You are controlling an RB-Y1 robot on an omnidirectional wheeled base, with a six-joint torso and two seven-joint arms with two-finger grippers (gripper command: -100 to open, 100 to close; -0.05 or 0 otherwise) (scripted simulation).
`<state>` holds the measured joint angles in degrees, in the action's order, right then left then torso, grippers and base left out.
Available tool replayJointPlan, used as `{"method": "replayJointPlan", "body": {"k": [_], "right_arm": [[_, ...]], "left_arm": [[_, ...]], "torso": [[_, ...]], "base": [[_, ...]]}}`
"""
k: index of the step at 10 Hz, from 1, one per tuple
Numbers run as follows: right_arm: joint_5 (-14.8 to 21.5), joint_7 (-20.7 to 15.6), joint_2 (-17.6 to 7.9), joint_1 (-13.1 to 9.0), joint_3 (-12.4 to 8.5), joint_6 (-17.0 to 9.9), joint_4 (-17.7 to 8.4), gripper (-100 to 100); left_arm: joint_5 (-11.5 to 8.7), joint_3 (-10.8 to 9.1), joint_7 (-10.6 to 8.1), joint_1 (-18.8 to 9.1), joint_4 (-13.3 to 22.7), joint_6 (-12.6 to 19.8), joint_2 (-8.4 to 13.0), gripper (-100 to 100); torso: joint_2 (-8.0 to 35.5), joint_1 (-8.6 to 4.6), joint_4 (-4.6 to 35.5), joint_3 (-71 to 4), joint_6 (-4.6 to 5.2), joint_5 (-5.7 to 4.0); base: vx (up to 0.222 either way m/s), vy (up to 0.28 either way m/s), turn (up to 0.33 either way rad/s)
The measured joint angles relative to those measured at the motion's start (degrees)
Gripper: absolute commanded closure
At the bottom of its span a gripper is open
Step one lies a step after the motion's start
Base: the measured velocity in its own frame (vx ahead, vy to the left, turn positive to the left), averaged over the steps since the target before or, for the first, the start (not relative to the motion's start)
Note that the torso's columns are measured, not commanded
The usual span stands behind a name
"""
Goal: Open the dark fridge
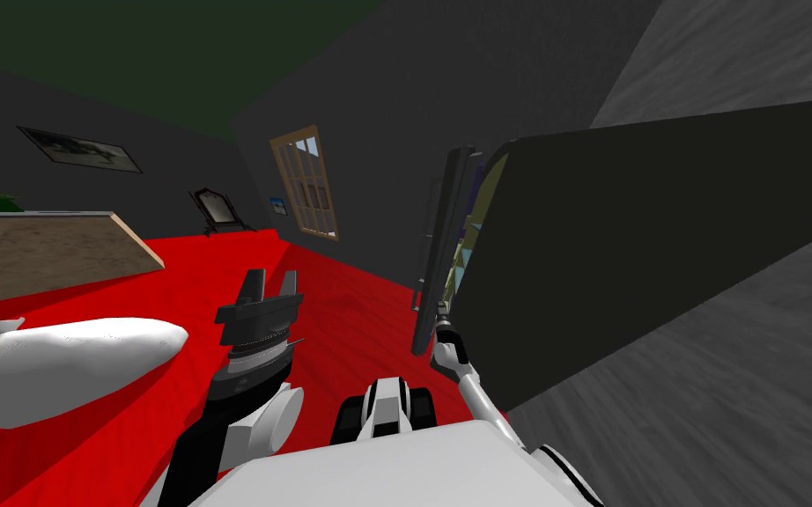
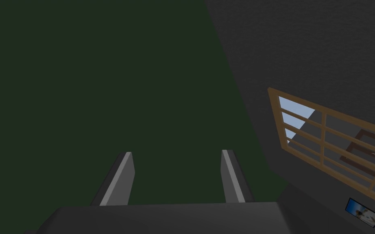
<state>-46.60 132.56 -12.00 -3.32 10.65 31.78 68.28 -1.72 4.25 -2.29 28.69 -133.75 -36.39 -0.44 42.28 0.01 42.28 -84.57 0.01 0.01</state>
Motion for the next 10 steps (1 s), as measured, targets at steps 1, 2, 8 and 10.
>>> {"method": "replayJointPlan", "body": {"k": [1,2,8,10], "right_arm": [[-0.6,1.78,-0.34,-0.55,0.2,0.27,-1.39,-100],[-0.98,3.25,-0.49,-0.7,0.2,0.26,-1.82,-100],[-3.74,11.95,-1.77,-2.69,0.68,0.57,-6.66,-100],[-4.38,14.16,-2.14,-3.32,0.75,0.69,-7.92,-100]], "left_arm": [[0.0,0.0,0.0,0.0,0.0,0.0,0.0,0],[0.0,0.0,0.0,0.0,0.0,0.0,0.0,0],[0.0,0.0,0.0,0.0,0.0,0.0,0.0,0],[0.0,0.0,0.0,0.0,0.0,0.0,0.0,0]], "torso": [[0.03,0.02,0.01,0.02,-0.01,0.0],[0.04,0.01,0.01,0.02,0.0,0.0],[-0.02,0.01,0.0,-0.01,-0.01,0.0],[0.03,-0.02,0.01,0.02,-0.01,-0.01]], "base": [[0.022,0.019,0.026],[0.023,0.025,0.045],[0.018,0.018,0.031],[0.013,0.015,0.028]]}}
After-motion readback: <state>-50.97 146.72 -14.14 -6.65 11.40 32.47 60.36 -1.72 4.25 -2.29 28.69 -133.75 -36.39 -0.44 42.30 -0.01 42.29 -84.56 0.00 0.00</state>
